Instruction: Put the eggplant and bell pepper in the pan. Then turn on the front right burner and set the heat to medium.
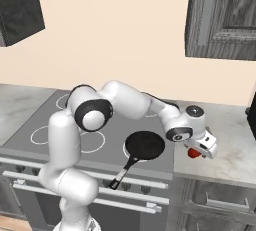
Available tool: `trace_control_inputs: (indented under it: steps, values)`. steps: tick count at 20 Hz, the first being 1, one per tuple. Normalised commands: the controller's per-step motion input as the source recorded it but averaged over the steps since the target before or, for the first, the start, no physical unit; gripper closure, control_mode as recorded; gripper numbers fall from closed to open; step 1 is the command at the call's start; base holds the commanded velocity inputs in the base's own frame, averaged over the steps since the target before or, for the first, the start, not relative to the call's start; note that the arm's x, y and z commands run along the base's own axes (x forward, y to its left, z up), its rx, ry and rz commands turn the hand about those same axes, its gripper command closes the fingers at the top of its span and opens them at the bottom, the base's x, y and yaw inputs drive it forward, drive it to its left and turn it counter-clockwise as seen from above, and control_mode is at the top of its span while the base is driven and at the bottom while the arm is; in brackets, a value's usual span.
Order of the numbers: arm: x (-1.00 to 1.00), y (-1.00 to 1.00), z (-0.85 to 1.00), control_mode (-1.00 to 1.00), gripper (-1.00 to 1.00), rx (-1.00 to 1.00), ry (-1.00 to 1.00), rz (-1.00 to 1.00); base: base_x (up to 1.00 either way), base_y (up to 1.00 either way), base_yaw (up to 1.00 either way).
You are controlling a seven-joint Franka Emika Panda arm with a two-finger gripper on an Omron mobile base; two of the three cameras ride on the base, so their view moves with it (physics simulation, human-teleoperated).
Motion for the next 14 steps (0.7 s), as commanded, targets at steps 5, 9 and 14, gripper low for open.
trace_control_inputs:
  steps: [5, 9, 14]
  values:
    - [0.01, -0.09, -0.16, -1.00, -1.00, 0.03, 0.00, -0.02, 0.00, 0.00, 0.00]
    - [0.00, 0.00, -0.14, -1.00, -1.00, 0.03, 0.00, 0.00, 0.00, 0.00, 0.00]
    - [0.02, 0.03, -0.08, -1.00, -1.00, 0.01, 0.00, 0.00, 0.00, 0.00, 0.00]
